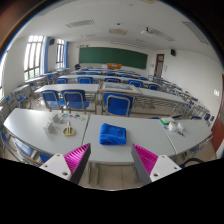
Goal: Fold towel
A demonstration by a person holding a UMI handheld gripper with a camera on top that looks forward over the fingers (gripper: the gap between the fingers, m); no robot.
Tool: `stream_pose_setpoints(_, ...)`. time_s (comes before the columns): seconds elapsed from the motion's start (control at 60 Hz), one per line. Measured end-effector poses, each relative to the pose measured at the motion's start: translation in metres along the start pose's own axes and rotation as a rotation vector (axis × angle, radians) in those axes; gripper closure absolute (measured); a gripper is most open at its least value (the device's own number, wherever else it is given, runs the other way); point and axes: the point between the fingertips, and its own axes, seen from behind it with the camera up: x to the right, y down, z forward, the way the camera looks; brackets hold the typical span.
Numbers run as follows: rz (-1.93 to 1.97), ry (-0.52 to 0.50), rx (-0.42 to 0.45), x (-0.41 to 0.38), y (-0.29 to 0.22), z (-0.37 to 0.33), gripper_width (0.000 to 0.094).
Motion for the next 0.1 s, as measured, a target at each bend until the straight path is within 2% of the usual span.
stream_pose_setpoints(0.1,0.003,0.01,0.016,-0.002,-0.001,-0.017,0.0085)
